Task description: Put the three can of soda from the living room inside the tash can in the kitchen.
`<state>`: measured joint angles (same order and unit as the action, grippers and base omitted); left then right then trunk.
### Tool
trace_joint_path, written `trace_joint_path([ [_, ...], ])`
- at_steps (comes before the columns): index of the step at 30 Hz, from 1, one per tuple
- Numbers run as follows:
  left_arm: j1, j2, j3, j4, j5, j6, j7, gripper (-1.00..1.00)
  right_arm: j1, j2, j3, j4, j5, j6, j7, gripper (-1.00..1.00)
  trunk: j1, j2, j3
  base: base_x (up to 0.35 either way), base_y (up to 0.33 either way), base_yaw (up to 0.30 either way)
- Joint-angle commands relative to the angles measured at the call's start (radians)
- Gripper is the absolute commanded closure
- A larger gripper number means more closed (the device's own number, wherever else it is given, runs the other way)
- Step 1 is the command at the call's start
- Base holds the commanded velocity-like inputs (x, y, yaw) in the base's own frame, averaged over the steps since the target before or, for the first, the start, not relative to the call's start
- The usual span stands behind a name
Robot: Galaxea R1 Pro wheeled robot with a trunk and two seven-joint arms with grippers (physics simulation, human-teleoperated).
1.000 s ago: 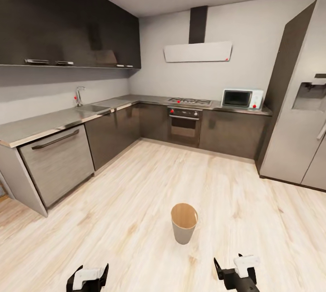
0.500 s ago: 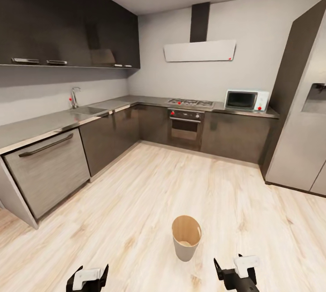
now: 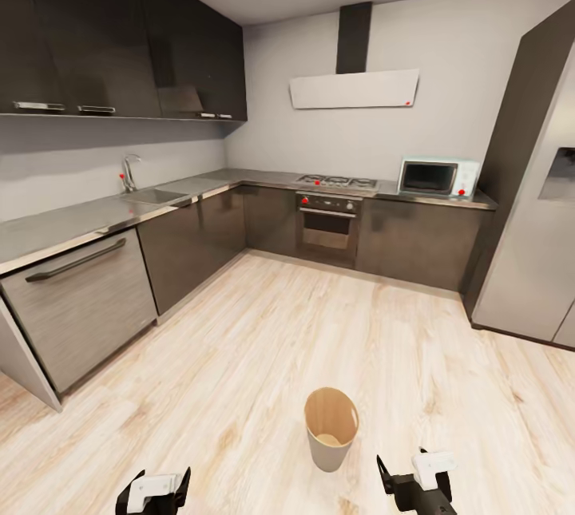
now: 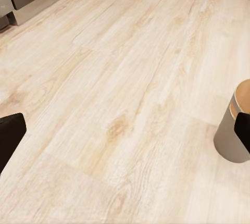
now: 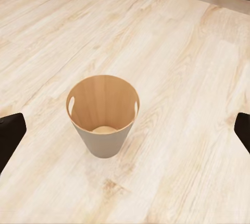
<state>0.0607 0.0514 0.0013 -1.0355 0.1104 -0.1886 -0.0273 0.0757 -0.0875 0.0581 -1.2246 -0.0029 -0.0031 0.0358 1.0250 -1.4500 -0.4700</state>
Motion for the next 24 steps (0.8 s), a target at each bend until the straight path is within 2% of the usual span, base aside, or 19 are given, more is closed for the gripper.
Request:
trace_joint_path([
  [1, 0.000, 0.000, 0.000, 0.000, 0.000, 0.000, 0.000, -1.00, 0.000, 0.000, 0.000, 0.000, 0.000, 0.000, 0.000, -1.00, 0.000, 0.000, 0.000, 0.198, 0.071, 0.000],
  [12, 0.000, 0.001, 0.000, 0.000, 0.000, -0.001, 0.000, -1.00, 0.000, 0.000, 0.000, 0.012, 0.000, 0.000, 0.000, -1.00, 0.000, 0.000, 0.000, 0.242, 0.079, 0.000],
  [24, 0.000, -0.001, -0.004, 0.000, -0.001, -0.005, 0.001, -1.00, -0.011, -0.001, -0.004, 0.019, -0.001, 0.003, -0.001, -1.00, 0.000, 0.000, 0.000, 0.038, 0.009, 0.000],
])
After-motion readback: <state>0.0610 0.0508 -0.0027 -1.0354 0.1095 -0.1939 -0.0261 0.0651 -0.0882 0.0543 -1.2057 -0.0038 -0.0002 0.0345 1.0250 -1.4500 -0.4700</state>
